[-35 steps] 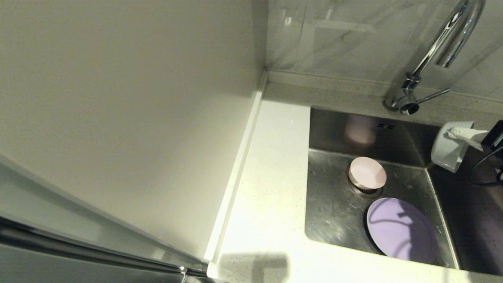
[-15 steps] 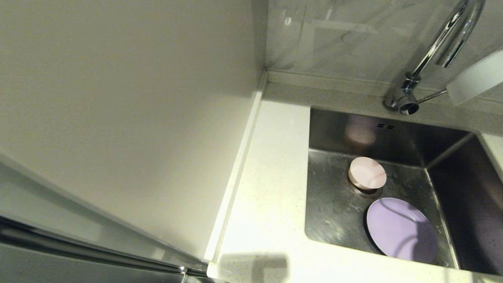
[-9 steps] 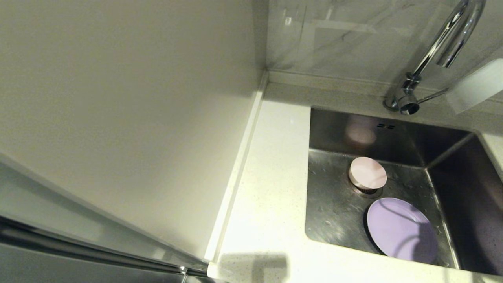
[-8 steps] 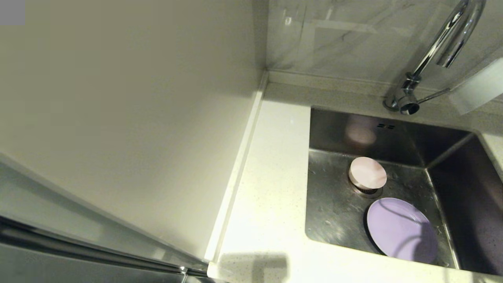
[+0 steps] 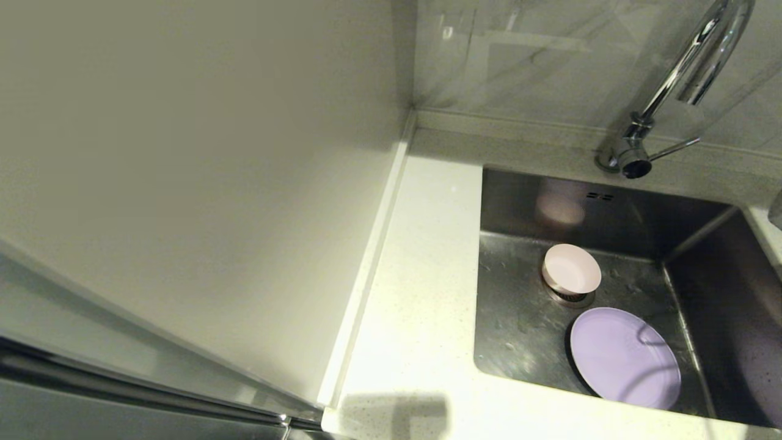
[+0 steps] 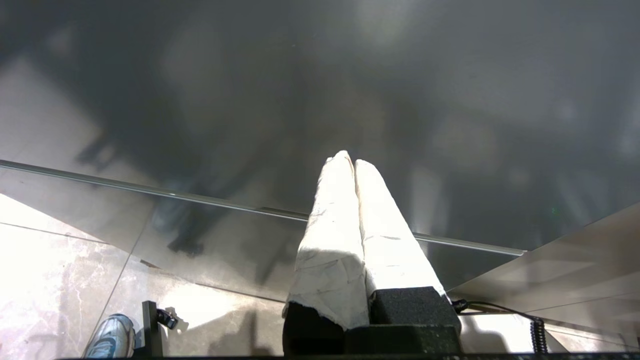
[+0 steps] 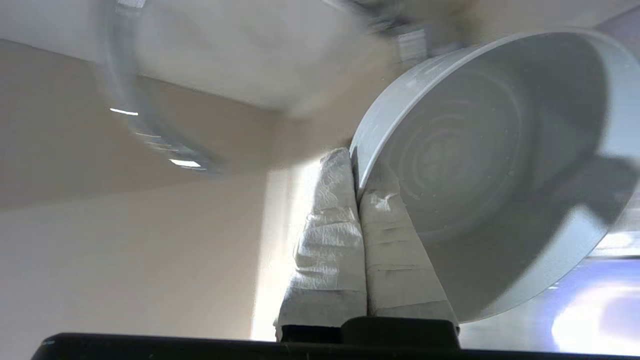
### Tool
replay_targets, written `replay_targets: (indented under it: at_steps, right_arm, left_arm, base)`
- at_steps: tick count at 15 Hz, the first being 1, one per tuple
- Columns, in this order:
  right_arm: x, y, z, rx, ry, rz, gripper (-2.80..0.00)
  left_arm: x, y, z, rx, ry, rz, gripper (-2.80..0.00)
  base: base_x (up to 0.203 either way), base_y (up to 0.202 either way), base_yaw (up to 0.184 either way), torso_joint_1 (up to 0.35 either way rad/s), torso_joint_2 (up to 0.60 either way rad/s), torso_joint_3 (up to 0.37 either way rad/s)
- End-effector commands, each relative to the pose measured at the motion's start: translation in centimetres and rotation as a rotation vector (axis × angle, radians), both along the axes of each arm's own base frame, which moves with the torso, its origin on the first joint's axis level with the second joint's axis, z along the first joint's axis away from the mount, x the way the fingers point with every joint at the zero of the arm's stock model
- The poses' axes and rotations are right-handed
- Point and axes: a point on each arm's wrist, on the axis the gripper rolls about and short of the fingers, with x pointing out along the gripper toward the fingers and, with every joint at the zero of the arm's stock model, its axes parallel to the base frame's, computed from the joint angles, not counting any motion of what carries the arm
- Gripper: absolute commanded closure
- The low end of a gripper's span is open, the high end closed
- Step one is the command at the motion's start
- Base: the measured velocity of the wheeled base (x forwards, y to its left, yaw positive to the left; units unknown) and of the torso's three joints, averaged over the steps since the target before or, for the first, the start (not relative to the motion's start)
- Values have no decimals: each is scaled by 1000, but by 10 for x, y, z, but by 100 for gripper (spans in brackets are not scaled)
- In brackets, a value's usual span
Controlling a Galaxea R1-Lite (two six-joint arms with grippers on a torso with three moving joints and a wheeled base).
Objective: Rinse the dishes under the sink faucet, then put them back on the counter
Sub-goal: Put a bowl back to the table from the sink
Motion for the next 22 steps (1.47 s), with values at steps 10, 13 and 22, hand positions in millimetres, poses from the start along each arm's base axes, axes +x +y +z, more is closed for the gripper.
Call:
replay_targets:
  at_steps: [10, 13, 22]
  right_arm:
    - [15, -20, -87, -1140, 445, -354, 0]
    - [20, -24, -88, -1192, 477, -369, 0]
    - [26, -20, -95, -1185, 555, -378, -280]
  left_arm:
    - [0, 0, -1, 0, 2, -1, 0]
    - [0, 0, -1, 0, 3, -1, 0]
    - [0, 0, -1, 0, 3, 1, 0]
  base:
    - [0, 0, 0, 0, 0, 0]
    - [0, 0, 0, 0, 0, 0]
    - [0, 0, 0, 0, 0, 0]
